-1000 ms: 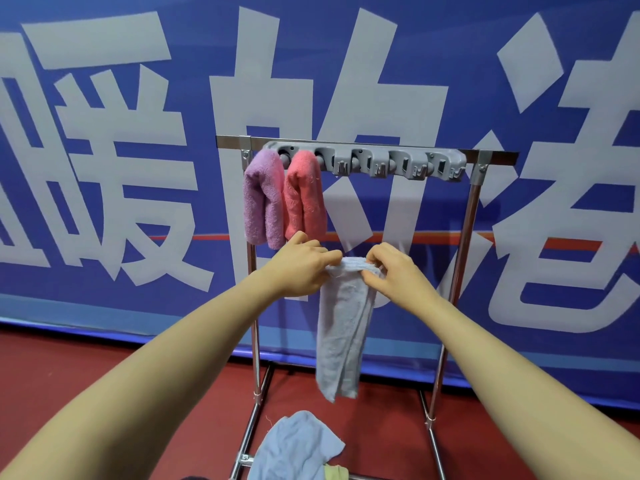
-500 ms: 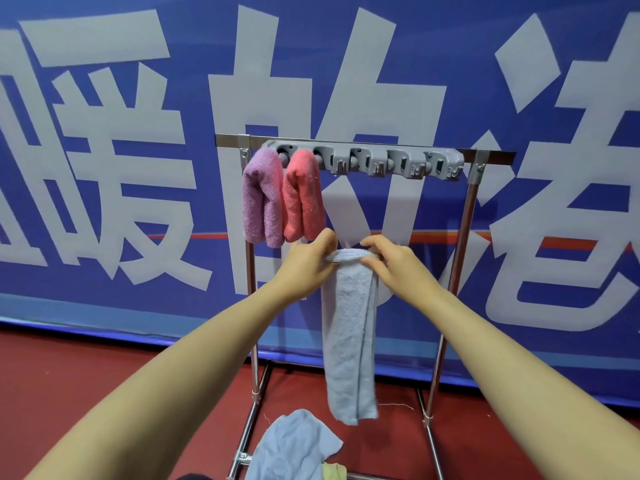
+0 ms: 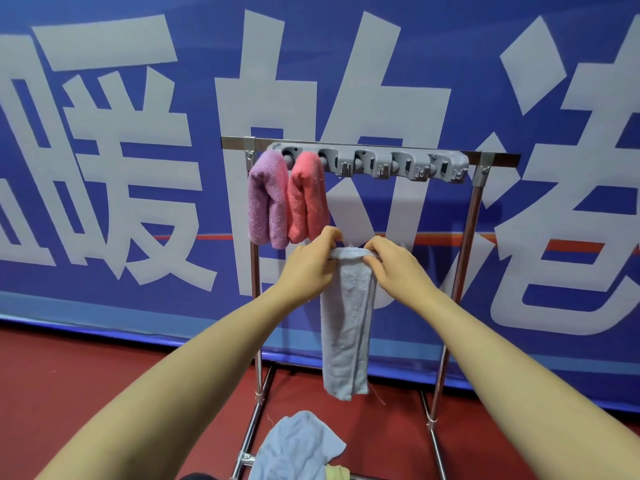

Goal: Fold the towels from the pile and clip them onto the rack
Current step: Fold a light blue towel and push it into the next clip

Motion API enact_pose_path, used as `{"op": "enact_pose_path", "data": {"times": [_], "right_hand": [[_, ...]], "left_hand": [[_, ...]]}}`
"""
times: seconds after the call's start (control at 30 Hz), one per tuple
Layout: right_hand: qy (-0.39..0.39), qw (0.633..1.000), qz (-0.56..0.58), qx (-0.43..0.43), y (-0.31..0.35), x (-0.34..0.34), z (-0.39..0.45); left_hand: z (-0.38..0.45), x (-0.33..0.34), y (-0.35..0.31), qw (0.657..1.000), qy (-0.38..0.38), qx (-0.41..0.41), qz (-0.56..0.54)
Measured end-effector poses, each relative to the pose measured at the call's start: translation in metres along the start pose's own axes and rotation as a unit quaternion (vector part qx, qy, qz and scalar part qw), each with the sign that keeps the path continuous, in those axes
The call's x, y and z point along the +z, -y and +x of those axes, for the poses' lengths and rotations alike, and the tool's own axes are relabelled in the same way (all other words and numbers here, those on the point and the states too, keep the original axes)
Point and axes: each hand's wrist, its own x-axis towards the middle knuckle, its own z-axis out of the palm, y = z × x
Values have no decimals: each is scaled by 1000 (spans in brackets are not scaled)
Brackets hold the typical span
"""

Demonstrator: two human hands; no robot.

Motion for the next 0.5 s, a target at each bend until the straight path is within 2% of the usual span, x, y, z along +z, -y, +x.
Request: {"op": "enact_pose_path", "data": {"times": [0.13, 0.37, 0.5], "right_hand": [[-77, 996, 31, -20, 2, -5, 2], [-197, 977, 84, -16, 10, -22, 6], [-226, 966, 122, -13, 10, -29, 6]], "left_hand": [[0, 3, -4, 989, -48, -55, -132], [-3, 26, -2, 959, 29, -143, -244], [-9, 45, -3, 929, 15, -208, -307]]}}
